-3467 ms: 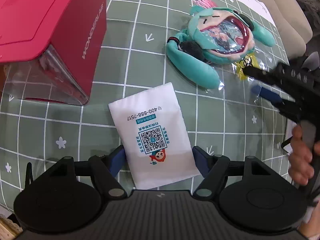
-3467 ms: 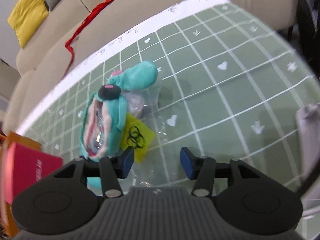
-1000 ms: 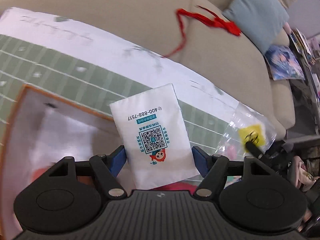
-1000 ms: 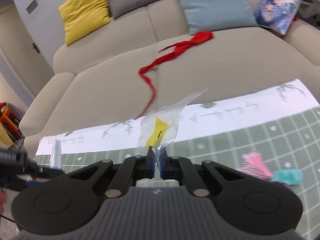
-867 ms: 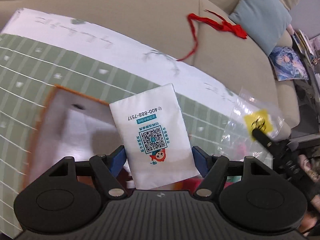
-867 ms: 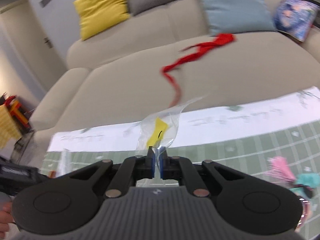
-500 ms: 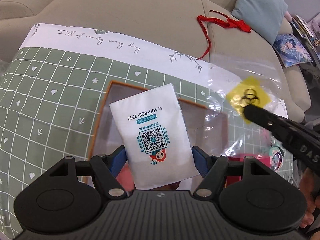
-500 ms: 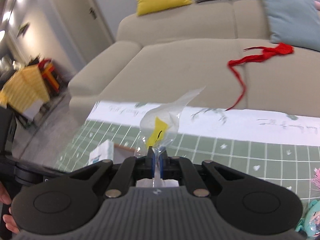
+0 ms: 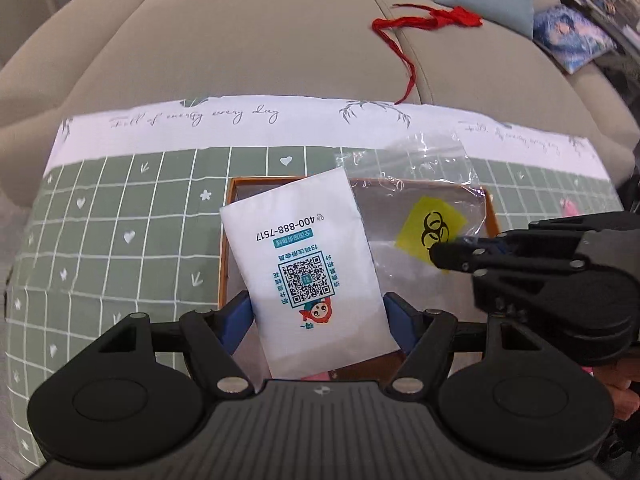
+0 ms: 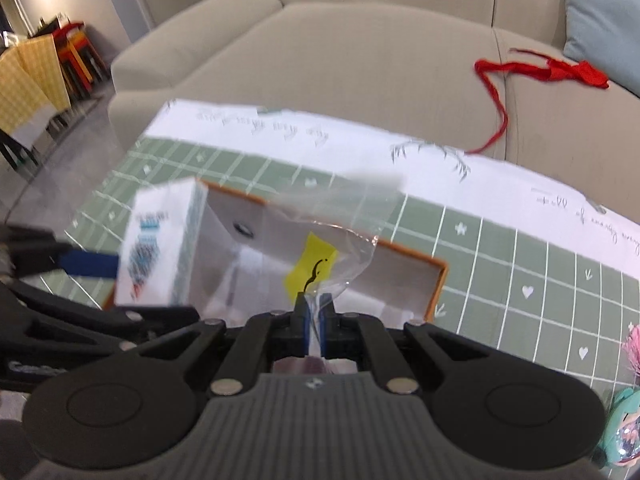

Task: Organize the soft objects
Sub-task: 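Carry the white card and plastic bag with both tools over the orange box, then open the left tool to drop the card while the right tool releases the bag, then withdraw both open tools from the box toward the teal plush doll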

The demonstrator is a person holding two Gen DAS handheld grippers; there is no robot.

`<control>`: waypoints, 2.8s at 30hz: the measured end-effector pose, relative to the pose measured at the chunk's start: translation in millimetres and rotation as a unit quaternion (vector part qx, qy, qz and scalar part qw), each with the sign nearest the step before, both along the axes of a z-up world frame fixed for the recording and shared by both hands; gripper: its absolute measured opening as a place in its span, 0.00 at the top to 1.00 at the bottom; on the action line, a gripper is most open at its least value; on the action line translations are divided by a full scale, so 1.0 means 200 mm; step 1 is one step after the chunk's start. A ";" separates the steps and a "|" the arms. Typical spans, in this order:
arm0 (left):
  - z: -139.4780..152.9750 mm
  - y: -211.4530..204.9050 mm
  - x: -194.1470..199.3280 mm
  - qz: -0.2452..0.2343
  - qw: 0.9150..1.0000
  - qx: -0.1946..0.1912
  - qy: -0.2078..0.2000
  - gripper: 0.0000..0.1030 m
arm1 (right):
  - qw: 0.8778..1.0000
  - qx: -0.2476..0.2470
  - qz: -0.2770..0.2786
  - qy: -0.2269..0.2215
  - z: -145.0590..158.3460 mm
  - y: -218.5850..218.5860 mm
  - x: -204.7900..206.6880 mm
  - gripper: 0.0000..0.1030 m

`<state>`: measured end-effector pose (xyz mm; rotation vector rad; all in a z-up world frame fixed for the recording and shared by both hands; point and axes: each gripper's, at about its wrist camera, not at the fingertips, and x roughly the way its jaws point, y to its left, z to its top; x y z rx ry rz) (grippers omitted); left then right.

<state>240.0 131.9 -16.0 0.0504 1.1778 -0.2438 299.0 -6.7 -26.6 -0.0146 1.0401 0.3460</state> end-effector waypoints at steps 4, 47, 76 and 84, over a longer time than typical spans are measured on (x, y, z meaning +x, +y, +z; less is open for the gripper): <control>-0.04 -0.02 0.00 -0.005 1.000 0.007 0.007 0.21 | 1.000 -0.010 -0.001 0.018 -0.07 0.00 0.02 0.98; 0.05 -0.08 -0.06 0.002 0.999 0.035 -0.019 0.13 | 0.997 -0.024 0.063 0.048 -0.01 0.02 -0.12 0.68; 0.69 -0.51 -0.69 0.002 0.987 -0.048 -0.153 0.13 | 0.995 0.012 -0.052 -0.085 0.52 -0.68 -0.56 0.49; 0.55 -0.89 -0.89 -0.052 0.979 -0.075 -0.180 0.13 | 0.979 -0.036 -0.168 -0.111 0.45 -1.14 -0.92 0.44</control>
